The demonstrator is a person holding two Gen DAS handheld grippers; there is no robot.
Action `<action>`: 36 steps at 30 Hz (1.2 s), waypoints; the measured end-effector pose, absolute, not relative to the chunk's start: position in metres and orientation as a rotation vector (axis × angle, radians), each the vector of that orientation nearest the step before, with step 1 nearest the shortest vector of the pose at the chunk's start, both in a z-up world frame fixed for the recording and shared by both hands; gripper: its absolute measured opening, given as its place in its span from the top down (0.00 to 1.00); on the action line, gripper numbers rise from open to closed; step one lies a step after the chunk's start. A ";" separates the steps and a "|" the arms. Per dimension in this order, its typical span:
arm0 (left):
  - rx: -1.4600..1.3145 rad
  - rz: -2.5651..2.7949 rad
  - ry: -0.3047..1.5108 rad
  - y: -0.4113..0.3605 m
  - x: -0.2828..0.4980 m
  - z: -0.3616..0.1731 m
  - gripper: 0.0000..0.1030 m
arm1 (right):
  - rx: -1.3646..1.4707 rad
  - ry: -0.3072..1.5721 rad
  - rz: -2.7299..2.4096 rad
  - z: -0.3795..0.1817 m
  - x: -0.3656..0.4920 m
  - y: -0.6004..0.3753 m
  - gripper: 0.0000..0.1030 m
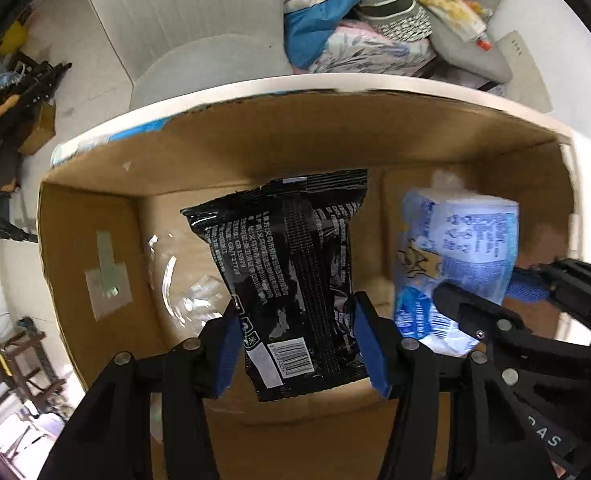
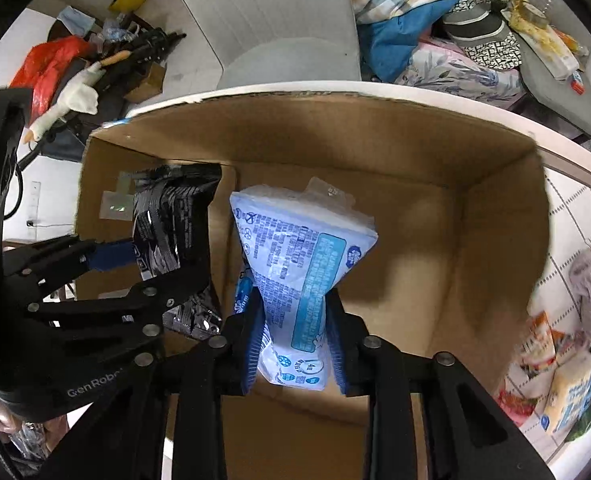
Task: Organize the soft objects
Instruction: 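Carry both packs into the box and open both tools to release them, then grasp the red wafer bag with the left tool while the right tool grasps the yellow milk pack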
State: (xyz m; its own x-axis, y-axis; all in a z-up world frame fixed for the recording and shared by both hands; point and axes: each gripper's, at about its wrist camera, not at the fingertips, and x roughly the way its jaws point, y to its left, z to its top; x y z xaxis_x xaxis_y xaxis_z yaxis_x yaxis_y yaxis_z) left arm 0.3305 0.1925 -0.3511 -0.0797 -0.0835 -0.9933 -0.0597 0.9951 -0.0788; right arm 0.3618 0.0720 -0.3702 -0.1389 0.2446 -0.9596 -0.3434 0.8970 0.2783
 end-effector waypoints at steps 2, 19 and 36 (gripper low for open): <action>-0.102 -0.014 1.660 0.194 0.334 -0.355 0.49 | -0.095 1.641 0.488 -0.376 0.366 0.073 0.51; -0.267 0.038 1.573 0.227 0.287 -0.314 0.05 | -0.164 1.592 0.389 -0.341 0.331 0.066 0.02; -0.170 0.170 1.334 0.201 0.201 -0.233 0.04 | -0.167 1.418 0.297 -0.264 0.238 0.043 0.00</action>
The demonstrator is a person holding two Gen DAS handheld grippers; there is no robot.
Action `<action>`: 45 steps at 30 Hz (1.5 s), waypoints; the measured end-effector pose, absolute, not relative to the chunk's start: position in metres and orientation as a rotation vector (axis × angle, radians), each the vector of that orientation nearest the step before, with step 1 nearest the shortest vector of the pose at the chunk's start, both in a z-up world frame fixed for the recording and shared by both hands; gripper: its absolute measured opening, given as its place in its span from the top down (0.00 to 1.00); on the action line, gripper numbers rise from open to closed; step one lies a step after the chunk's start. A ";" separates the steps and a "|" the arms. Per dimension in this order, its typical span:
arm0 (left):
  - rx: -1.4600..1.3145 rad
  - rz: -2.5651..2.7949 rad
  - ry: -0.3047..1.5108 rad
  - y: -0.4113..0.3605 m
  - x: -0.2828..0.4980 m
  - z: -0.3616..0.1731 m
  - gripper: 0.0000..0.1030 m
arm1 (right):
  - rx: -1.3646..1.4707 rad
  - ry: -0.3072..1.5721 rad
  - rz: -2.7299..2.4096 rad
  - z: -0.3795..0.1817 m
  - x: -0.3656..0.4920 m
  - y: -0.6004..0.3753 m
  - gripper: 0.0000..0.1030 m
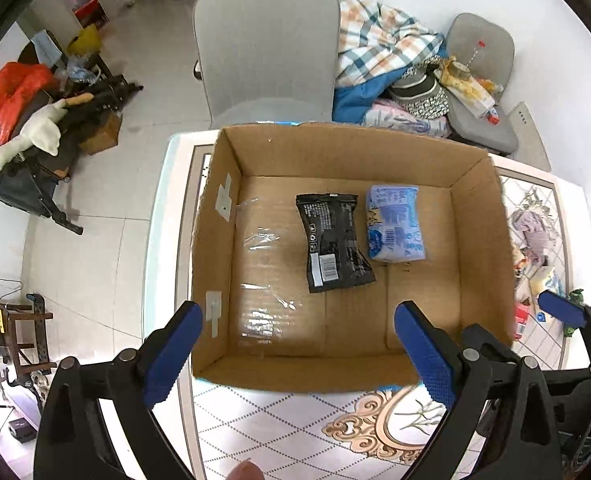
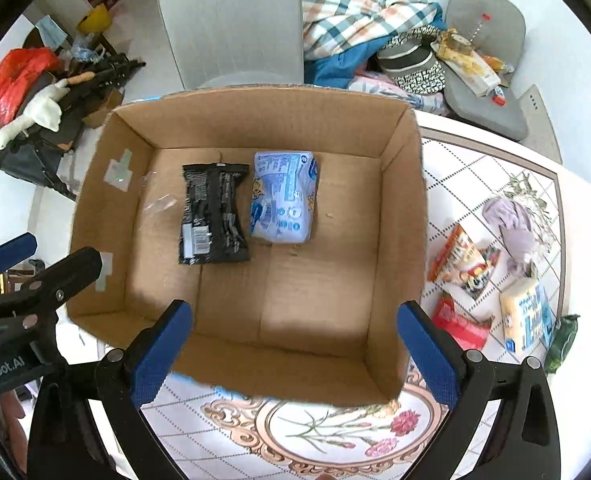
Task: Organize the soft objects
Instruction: 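Grasp the red wafer bag with the left tool while the right tool grasps the yellow milk pack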
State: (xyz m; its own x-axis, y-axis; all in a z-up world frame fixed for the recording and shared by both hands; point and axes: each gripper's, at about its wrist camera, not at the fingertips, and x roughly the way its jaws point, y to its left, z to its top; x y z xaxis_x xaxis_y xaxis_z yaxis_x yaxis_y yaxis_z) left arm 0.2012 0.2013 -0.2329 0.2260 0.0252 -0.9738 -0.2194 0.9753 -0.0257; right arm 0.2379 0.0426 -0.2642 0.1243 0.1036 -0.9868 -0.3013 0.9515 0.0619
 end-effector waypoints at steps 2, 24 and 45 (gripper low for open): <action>-0.163 0.173 1.316 0.196 0.193 -0.223 0.04 | -0.146 1.407 0.311 -0.255 0.228 0.036 0.00; -0.538 -0.143 1.646 -0.065 0.219 -0.301 0.05 | 0.053 1.422 0.103 -0.242 0.245 -0.287 0.00; -0.846 0.342 1.876 -0.106 0.280 -0.476 0.10 | -0.176 1.673 0.306 -0.417 0.324 -0.299 0.04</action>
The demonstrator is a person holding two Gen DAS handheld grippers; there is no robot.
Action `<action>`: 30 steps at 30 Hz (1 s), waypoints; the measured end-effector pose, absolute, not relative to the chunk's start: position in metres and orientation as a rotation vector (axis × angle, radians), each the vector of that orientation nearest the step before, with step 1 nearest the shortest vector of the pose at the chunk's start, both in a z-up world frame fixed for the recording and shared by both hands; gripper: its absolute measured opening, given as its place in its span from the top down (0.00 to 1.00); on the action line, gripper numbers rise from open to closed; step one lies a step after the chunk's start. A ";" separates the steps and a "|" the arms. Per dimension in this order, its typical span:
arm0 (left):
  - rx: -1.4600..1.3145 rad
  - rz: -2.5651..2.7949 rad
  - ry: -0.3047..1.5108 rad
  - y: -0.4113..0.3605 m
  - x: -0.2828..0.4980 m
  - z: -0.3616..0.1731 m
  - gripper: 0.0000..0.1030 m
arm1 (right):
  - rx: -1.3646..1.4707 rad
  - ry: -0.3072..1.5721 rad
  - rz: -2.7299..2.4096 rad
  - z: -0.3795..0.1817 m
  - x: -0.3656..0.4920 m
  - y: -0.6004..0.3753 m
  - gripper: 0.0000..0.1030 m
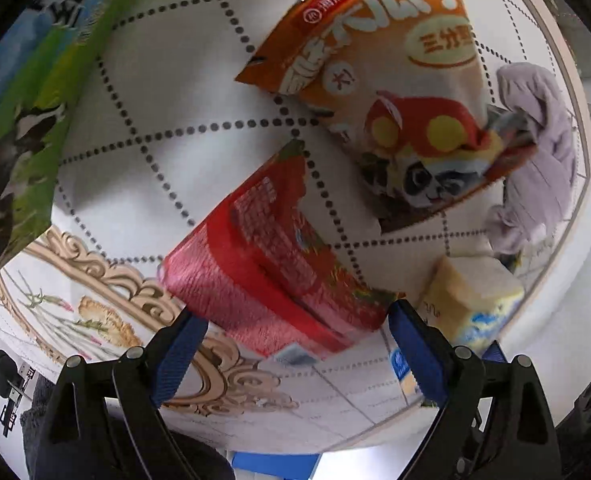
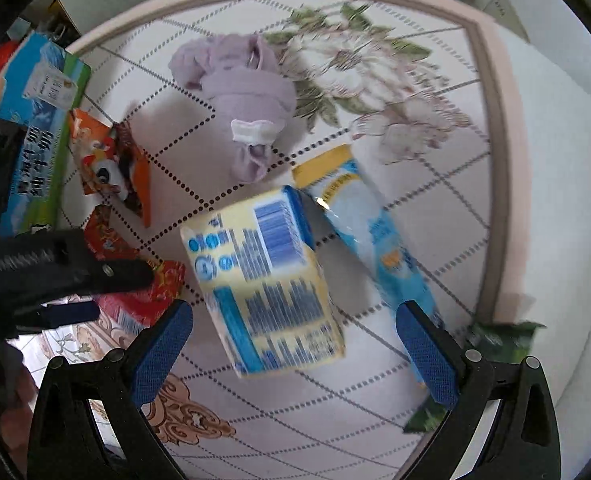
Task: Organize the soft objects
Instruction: 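Grasp the red wafer bag with the left tool while the right tool grasps the yellow milk pack, then carry both packs into the box and open both tools to release them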
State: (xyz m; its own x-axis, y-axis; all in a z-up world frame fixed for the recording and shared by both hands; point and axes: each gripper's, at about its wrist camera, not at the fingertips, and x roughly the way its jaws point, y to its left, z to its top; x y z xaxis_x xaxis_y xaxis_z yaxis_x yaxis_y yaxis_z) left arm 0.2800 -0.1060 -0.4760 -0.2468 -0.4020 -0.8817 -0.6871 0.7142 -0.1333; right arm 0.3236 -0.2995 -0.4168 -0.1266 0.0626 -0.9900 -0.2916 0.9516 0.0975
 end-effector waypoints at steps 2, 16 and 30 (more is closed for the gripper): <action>-0.823 0.339 1.861 -0.110 0.280 -0.477 0.14 | -0.155 1.704 0.318 -0.426 0.325 -0.299 0.14; -0.305 0.127 1.851 -0.165 0.279 -0.455 0.31 | -0.097 1.813 0.272 -0.441 0.290 -0.339 0.26; -0.368 0.144 1.777 -0.144 0.272 -0.435 0.43 | -0.013 1.782 0.170 -0.453 0.249 -0.348 0.31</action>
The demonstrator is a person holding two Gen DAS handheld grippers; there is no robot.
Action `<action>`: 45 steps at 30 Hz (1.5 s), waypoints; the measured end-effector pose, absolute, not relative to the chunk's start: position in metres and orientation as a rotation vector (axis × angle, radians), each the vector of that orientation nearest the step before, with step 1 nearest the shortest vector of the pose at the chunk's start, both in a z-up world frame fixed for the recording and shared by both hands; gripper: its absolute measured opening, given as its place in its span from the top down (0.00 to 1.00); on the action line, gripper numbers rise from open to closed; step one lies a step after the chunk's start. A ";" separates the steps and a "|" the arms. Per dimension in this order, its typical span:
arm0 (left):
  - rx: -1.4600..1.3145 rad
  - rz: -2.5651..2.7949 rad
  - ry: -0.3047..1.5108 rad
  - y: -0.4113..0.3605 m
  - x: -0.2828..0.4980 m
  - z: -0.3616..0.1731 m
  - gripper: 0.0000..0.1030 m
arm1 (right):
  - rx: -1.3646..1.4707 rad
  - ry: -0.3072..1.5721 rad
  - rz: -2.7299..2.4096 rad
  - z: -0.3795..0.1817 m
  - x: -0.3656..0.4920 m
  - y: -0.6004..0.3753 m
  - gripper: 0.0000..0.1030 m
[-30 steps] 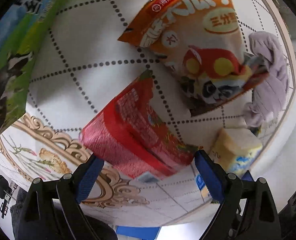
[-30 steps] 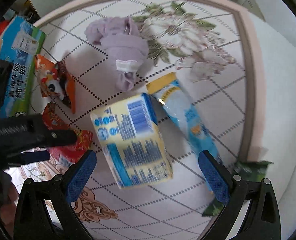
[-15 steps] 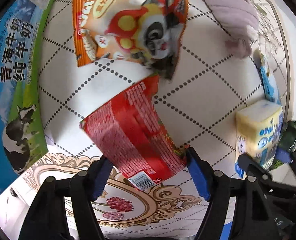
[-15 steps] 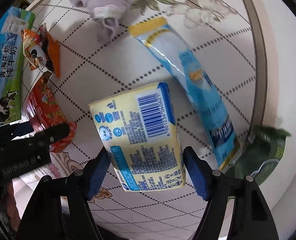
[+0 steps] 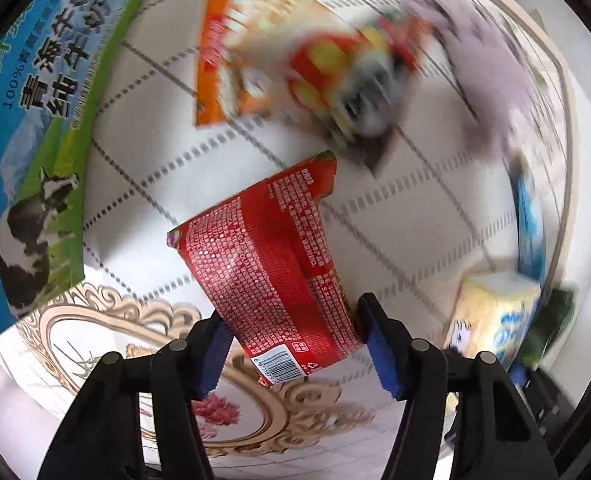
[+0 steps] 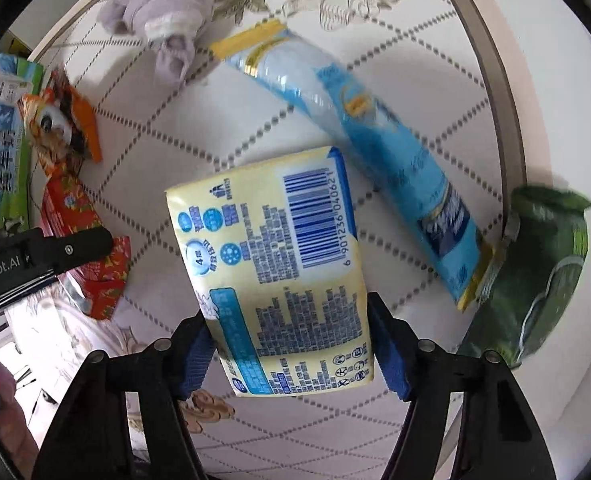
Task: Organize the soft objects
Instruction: 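Carry both packs into the box and open both tools to release them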
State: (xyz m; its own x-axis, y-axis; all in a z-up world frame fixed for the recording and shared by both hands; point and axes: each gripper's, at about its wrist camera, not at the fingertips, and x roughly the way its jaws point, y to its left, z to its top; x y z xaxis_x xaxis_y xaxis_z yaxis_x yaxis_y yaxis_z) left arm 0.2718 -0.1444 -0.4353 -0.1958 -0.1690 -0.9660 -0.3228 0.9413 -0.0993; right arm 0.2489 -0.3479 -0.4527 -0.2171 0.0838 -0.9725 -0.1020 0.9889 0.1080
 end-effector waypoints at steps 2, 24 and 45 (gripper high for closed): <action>-0.306 0.058 1.786 -0.155 0.262 -0.433 0.40 | -0.010 1.796 0.180 -0.453 0.239 -0.350 0.31; -0.305 0.096 1.771 -0.147 0.248 -0.422 0.57 | 0.065 1.754 0.074 -0.447 0.218 -0.344 0.34; -0.224 0.049 1.318 0.004 0.187 -0.194 0.58 | 0.248 1.473 0.457 -0.256 0.216 -0.200 0.35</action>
State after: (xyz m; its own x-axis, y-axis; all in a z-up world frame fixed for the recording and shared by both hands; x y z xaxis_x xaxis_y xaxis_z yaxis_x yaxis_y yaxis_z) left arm 0.1875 0.0042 -0.1938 0.2521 -0.0916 -0.9634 -0.1624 0.9774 -0.1355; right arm 0.2163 -0.1996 -0.2558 0.0337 0.4409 -0.8969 -0.1446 0.8901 0.4322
